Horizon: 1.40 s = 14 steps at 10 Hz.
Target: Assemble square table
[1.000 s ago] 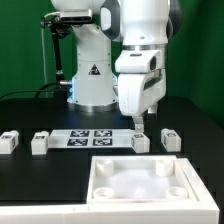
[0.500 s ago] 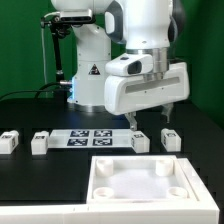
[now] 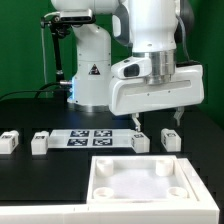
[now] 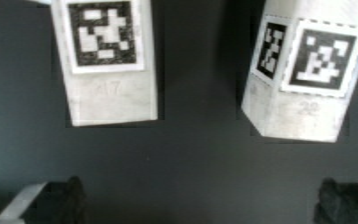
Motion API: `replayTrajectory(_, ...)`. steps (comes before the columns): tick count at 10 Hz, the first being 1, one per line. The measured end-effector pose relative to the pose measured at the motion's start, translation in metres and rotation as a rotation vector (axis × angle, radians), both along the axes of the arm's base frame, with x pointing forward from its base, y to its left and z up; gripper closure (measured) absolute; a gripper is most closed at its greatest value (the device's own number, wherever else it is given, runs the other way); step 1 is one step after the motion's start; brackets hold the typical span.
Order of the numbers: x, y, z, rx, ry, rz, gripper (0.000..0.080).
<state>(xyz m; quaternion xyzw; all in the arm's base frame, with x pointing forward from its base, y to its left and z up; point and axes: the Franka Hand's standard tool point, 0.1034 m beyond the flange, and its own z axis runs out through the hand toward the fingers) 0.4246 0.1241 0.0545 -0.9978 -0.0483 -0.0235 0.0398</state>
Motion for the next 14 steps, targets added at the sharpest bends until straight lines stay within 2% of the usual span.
replayTrajectory(1, 0.000, 0.003, -0.001, 0.010, 0.011, -0.099, 0.0150)
replayTrajectory(4, 0.007, 0.047, -0.013, 0.025, 0.032, -0.150, 0.0150)
replayTrajectory(6, 0.005, 0.045, -0.014, 0.017, 0.055, -0.127, 0.0150)
replayTrajectory(7, 0.001, 0.042, -0.015, -0.003, 0.130, -0.104, 0.0150)
replayTrajectory(9, 0.004, 0.039, -0.014, -0.028, 0.268, -0.091, 0.0150)
replayTrajectory(11, -0.005, 0.039, -0.012, -0.069, 0.430, -0.143, 0.0150)
replayTrajectory(14, -0.003, 0.036, -0.017, -0.080, 0.591, -0.141, 0.0150)
